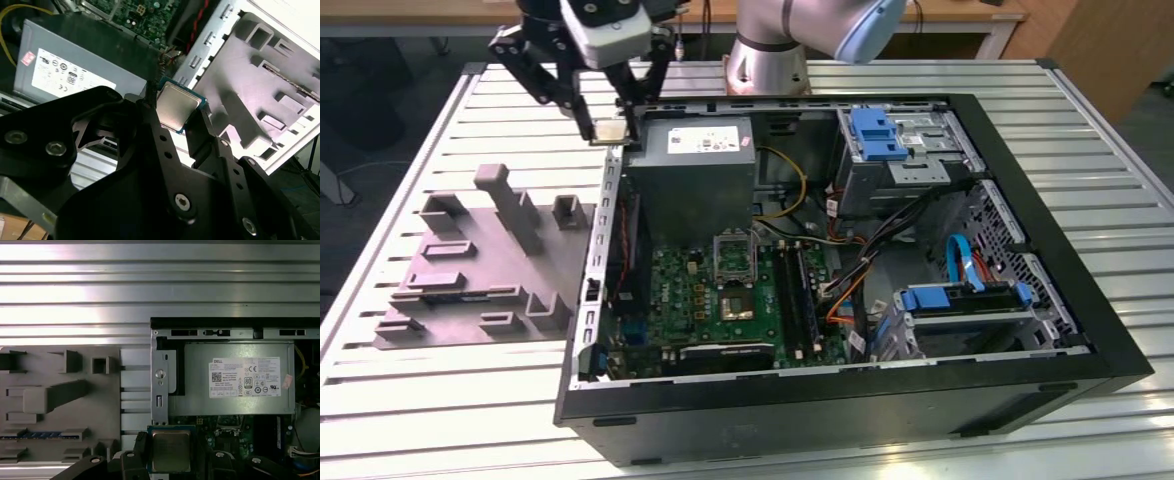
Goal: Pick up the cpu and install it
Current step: 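Pick up the cpu and move it towards the insertion slot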
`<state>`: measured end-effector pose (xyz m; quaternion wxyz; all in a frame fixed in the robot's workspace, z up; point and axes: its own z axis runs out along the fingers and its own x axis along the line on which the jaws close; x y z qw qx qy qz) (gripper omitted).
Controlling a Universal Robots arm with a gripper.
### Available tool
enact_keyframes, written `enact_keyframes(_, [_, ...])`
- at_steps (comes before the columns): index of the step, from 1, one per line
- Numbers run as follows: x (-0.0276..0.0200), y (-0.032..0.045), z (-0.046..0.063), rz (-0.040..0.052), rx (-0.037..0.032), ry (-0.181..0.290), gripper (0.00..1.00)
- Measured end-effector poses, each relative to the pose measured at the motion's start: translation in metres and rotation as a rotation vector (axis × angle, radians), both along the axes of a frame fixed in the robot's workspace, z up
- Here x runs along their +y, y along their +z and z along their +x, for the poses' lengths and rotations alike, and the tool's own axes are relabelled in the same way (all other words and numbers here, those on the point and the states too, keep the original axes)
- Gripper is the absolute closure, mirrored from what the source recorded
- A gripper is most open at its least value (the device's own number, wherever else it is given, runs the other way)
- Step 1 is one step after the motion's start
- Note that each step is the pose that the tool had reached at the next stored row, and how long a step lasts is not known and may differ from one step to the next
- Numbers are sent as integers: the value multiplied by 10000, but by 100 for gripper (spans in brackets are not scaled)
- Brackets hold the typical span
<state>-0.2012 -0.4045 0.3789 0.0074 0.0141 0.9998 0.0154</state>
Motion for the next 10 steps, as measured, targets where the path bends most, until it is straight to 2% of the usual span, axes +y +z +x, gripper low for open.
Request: enact_keyframes(10, [0, 0, 454, 0, 16, 0, 53])
